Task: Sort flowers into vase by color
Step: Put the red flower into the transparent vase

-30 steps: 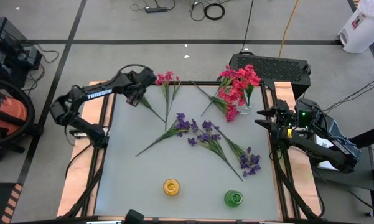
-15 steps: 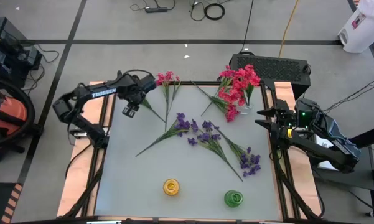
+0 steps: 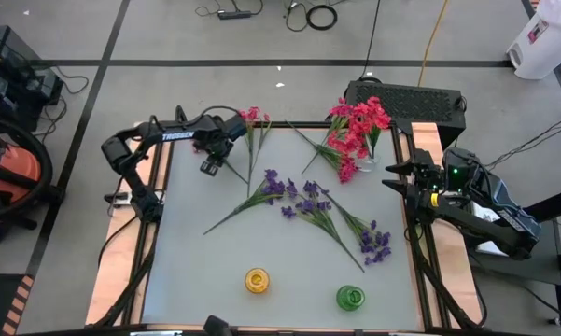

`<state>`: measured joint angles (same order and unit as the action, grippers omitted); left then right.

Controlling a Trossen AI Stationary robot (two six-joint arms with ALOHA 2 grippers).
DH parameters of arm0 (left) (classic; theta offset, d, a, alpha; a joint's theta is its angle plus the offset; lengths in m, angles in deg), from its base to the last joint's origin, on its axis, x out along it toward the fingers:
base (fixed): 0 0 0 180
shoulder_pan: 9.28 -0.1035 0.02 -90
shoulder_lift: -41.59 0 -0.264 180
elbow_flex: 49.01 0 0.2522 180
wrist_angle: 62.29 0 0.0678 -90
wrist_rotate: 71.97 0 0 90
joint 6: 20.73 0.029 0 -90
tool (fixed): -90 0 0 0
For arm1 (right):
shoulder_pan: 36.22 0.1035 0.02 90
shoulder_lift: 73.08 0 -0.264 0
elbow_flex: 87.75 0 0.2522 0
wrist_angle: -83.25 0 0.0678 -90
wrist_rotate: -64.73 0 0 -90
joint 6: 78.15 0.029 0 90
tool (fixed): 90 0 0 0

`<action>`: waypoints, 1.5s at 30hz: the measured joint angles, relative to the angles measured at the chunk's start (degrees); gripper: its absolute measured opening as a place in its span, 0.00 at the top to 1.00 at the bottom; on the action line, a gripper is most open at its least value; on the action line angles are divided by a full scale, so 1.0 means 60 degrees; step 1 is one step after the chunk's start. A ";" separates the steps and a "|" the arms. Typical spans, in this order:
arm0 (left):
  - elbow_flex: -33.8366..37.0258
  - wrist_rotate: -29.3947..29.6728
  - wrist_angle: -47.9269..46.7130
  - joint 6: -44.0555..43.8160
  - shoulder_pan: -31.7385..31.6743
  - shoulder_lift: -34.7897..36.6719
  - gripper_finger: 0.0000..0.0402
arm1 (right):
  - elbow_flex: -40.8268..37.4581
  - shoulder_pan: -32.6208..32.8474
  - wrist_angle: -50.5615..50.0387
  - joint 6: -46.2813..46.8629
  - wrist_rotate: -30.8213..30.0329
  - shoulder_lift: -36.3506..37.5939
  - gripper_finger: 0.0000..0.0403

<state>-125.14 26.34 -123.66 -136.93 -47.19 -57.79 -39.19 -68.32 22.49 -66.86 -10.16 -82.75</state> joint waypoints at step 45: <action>-0.0011 0.0126 0.0276 -0.0057 0.0474 -0.0737 0.94 | 0.0000 0.0000 0.0000 0.0000 0.0000 0.0000 0.39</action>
<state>-125.20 27.09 -122.00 -137.28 -44.35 -62.22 -39.19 -68.32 22.49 -66.86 -10.16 -82.75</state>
